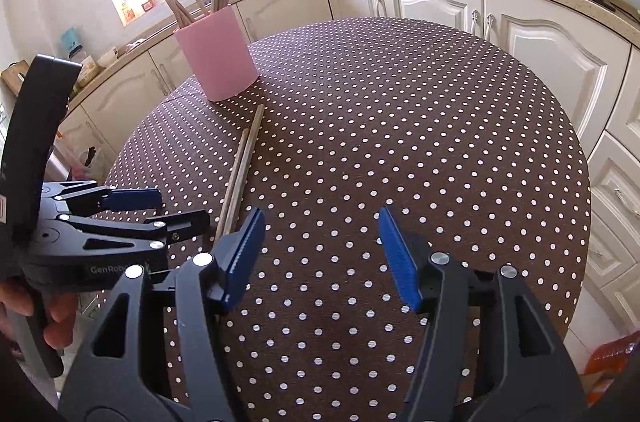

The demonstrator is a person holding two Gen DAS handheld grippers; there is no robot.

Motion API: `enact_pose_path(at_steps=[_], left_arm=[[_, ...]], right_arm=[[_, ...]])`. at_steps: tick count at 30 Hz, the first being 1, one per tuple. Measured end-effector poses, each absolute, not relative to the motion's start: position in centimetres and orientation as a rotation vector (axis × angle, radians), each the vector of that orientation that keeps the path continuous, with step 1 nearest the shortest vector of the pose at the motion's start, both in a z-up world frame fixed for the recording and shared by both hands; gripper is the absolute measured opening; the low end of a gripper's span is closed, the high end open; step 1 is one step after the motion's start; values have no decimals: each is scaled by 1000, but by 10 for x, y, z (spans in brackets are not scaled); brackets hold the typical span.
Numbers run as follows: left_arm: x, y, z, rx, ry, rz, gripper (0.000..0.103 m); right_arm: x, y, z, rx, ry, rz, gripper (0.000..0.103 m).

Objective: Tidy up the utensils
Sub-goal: 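Close the left tool on one chopstick while the right tool grasps another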

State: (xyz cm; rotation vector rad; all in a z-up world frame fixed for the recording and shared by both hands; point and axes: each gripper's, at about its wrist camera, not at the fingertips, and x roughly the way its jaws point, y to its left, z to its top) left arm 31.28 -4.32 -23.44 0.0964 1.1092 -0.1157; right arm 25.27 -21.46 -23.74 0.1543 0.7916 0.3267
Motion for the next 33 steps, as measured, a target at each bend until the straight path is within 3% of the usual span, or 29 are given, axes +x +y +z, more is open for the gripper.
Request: enact_pose_path(at_steps=[6, 33], left_arm=[[312, -21, -224, -72, 1099, -184, 67], [339, -86, -241, 116, 1130, -119, 67]], right_arm=[[256, -215, -234, 165, 799, 330, 59], [266, -224, -225, 171, 828, 325, 60]])
